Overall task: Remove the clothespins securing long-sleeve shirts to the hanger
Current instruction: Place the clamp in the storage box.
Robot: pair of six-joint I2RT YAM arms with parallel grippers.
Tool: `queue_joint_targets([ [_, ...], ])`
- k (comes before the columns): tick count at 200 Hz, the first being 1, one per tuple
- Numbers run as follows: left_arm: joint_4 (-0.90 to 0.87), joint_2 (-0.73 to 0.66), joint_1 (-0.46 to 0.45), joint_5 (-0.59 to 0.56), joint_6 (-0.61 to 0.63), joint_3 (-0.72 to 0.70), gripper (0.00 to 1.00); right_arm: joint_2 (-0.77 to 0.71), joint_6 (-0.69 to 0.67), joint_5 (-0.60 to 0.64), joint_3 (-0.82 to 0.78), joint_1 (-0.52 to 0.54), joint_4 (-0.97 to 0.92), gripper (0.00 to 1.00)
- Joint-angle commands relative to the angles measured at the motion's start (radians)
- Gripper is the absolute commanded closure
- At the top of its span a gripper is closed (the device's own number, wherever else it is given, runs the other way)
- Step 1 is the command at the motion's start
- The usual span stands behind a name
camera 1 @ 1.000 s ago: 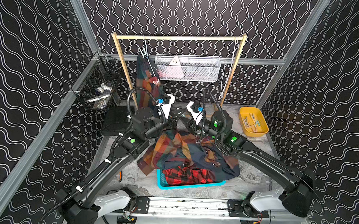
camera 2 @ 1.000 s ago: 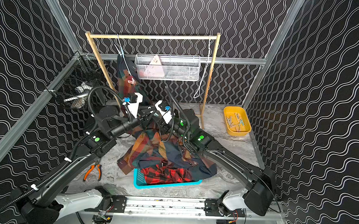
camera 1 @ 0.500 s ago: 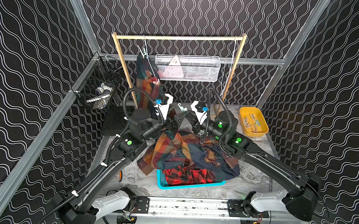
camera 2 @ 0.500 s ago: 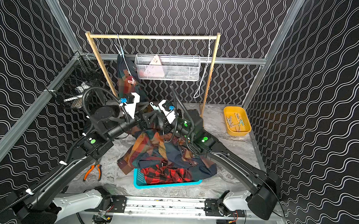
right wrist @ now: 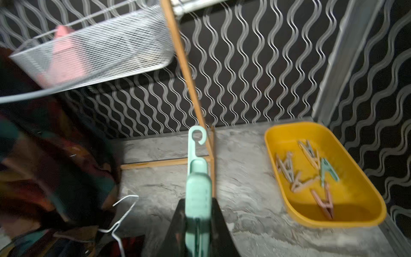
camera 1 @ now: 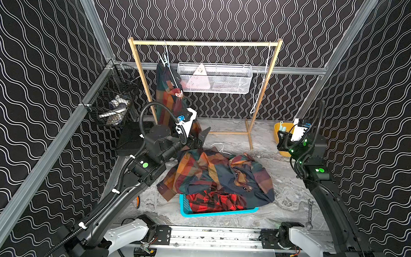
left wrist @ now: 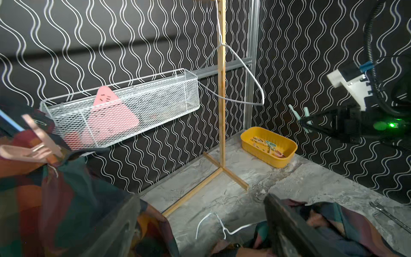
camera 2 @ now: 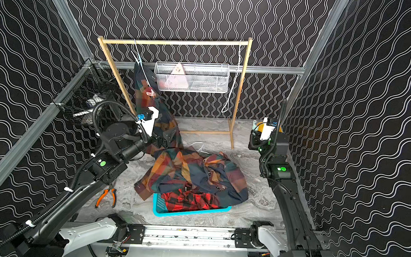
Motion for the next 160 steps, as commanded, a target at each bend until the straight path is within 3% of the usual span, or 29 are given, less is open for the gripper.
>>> queue_joint_targets([
  [1, -0.034, 0.008, 0.002, 0.025, 0.0, 0.016, 0.09, 0.091, 0.144, -0.084, -0.006, -0.084, 0.018, 1.0],
  [73, -0.07, 0.007, 0.001, 0.049, -0.015, -0.024, 0.09, 0.548, 0.253, -0.054, 0.133, -0.286, 0.2, 1.0],
  [97, -0.089, 0.027, 0.001, 0.089, -0.038, -0.029, 0.09, 0.676, 0.271, -0.053, 0.204, -0.303, 0.206, 0.89],
  [133, -0.087, 0.054, 0.002, 0.163, -0.092, -0.057, 0.09, 0.795, 0.289, -0.054, 0.279, -0.32, 0.188, 0.51],
  [160, -0.068, 0.095, 0.002, 0.259, -0.153, -0.073, 0.11, 0.78, 0.297, -0.049, 0.275, -0.326, 0.211, 0.32],
])
